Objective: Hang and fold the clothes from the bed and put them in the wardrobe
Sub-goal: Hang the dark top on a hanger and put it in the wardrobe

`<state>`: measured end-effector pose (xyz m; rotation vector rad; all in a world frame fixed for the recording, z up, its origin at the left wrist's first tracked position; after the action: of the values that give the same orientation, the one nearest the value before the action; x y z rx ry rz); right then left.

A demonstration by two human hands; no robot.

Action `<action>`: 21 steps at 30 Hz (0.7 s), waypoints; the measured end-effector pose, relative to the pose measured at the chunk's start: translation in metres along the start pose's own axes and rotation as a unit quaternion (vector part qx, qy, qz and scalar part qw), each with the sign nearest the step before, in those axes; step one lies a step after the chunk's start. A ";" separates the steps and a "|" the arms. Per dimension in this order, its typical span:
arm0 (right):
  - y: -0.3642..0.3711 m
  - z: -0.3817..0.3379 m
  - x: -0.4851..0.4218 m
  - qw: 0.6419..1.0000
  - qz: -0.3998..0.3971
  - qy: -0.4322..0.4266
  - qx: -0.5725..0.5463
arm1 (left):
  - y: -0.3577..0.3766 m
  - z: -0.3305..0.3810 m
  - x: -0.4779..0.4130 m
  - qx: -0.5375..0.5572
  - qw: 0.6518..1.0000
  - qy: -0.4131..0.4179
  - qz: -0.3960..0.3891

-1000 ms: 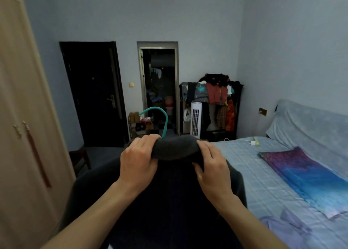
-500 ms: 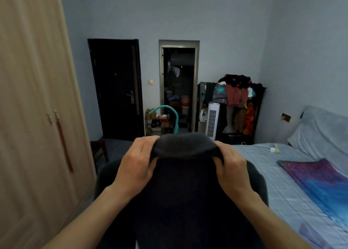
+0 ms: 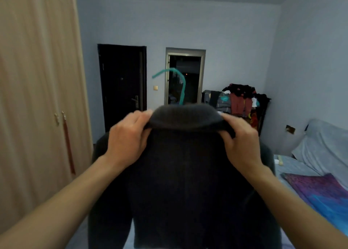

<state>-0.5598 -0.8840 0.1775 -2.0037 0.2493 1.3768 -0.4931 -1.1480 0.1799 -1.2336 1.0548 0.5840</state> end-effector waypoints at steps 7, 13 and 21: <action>-0.057 -0.042 -0.100 0.995 0.074 -0.069 -0.011 | -0.081 0.000 -0.098 -0.054 0.993 0.044 0.097; -0.082 -0.067 -0.132 0.986 0.123 -0.104 -0.033 | -0.127 0.002 -0.133 -0.078 0.989 0.046 0.120; -0.095 -0.100 -0.151 0.979 0.137 -0.148 -0.027 | -0.170 -0.003 -0.141 -0.089 0.988 0.051 0.113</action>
<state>-0.4998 -0.9086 0.3713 -1.8259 0.3645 1.8499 -0.4134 -1.1738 0.3841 -1.3200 1.2601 0.8106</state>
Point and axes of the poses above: each hand's wrist, its own x-axis away from the middle knuckle, its own y-axis out of the palm, z = x × y, the point moved 8 cm from there along -x, towards the middle knuckle, and after that the axes turned 4 degrees about -z, right-handed, at the moved point
